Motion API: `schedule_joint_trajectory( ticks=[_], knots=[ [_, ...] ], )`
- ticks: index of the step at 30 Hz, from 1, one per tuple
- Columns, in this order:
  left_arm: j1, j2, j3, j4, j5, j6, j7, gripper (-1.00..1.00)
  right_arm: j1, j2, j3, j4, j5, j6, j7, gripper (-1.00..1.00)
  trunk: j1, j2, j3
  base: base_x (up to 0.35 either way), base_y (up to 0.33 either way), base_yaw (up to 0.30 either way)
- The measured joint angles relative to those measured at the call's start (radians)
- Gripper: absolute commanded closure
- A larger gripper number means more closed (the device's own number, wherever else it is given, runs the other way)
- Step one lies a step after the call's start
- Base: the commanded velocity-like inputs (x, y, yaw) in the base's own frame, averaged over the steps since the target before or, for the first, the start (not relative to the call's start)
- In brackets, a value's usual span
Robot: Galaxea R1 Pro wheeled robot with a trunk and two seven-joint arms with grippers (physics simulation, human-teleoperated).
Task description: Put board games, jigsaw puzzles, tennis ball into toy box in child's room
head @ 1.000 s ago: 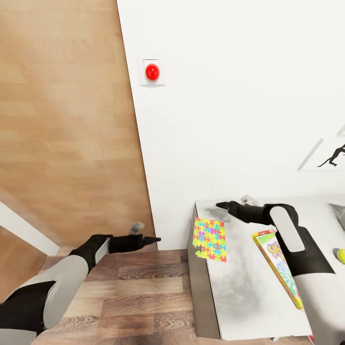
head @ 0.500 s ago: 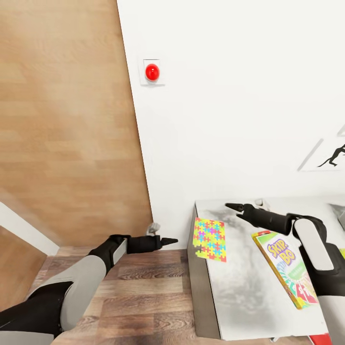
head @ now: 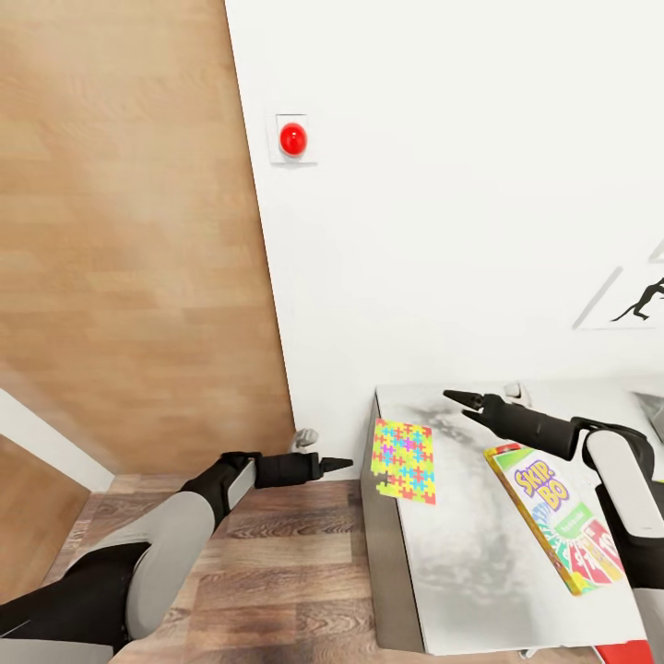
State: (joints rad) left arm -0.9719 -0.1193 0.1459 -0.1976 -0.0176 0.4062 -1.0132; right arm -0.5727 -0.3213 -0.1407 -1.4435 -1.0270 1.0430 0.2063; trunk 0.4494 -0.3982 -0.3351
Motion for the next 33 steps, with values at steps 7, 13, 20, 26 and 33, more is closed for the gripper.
schedule_joint_trajectory(
  ticks=[7,13,20,26,33],
  knots=[
    [0.0,-0.002,0.0,0.0,0.001,-0.017,-0.002,-1.0,0.001,0.001,-0.008,-0.045,-0.003,0.0,0.112,-1.0,0.0,0.0,0.0,0.0,0.0,0.0],
    [0.001,-0.003,0.003,0.003,0.001,-0.034,-0.005,-1.0,0.003,0.001,-0.012,-0.054,0.0,0.001,0.232,-1.0,0.0,0.0,0.0,0.0,0.0,0.0],
    [0.001,-0.018,0.004,0.005,0.002,-0.037,-0.006,-1.0,0.004,0.002,-0.013,-0.055,0.002,0.0,0.282,-1.0,0.0,0.0,0.0,0.0,0.0,0.0],
    [0.003,-0.028,0.004,0.006,0.002,-0.039,-0.006,-1.0,0.003,0.002,-0.013,-0.055,0.002,0.0,0.293,-1.0,0.0,0.0,0.0,0.0,0.0,0.0],
    [0.003,-0.03,0.005,0.009,0.003,-0.039,-0.006,-1.0,0.004,0.001,-0.039,-0.057,0.001,0.0,0.314,-1.0,0.0,0.0,0.0,0.0,0.0,0.0]
  ],
)
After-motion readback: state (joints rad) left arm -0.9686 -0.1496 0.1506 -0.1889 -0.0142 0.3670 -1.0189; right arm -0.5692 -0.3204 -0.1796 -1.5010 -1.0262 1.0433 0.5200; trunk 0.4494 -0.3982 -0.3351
